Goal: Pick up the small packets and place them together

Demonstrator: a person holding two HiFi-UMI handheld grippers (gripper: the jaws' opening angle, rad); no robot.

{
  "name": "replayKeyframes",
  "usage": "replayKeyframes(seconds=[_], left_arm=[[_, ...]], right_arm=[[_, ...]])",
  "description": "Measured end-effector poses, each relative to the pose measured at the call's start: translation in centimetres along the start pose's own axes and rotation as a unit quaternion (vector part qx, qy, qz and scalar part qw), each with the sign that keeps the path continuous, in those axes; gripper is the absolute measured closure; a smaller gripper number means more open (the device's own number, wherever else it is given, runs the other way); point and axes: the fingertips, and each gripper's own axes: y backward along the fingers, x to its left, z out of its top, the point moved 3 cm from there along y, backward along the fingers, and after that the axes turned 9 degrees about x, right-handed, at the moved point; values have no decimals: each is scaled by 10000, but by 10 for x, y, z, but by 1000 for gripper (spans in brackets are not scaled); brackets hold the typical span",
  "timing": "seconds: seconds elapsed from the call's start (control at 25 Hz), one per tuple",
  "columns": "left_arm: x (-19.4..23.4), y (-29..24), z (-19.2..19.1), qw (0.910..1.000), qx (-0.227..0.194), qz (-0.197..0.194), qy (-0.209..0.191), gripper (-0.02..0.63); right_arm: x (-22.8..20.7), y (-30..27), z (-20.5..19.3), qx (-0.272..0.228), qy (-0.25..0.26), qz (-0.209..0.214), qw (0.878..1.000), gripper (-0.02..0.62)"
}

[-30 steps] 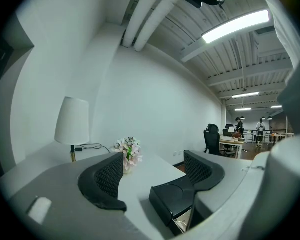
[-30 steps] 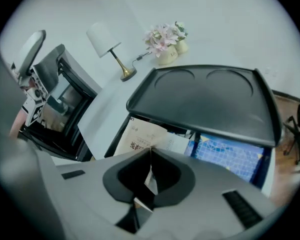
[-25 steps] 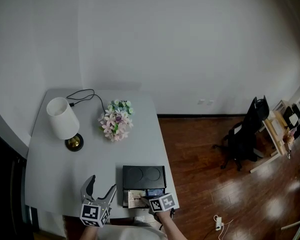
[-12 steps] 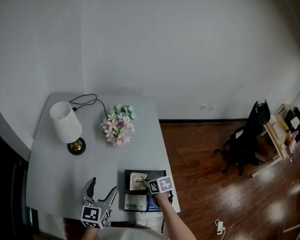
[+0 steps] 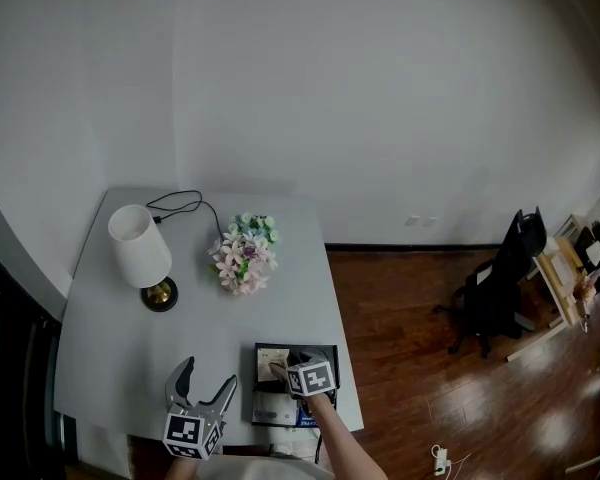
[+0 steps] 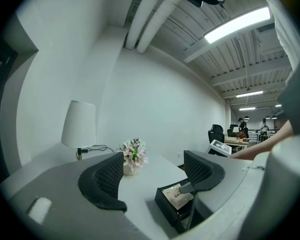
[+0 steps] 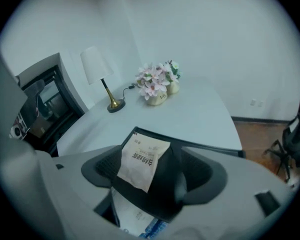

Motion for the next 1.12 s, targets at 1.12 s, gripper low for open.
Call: replayKeyframes(seconds=[1.12], left_arm=[[-56,-7,34,9935,-392,-972,-436,242]], right_arm=[[13,251,-42,-4494,1065,-812,8833,250]])
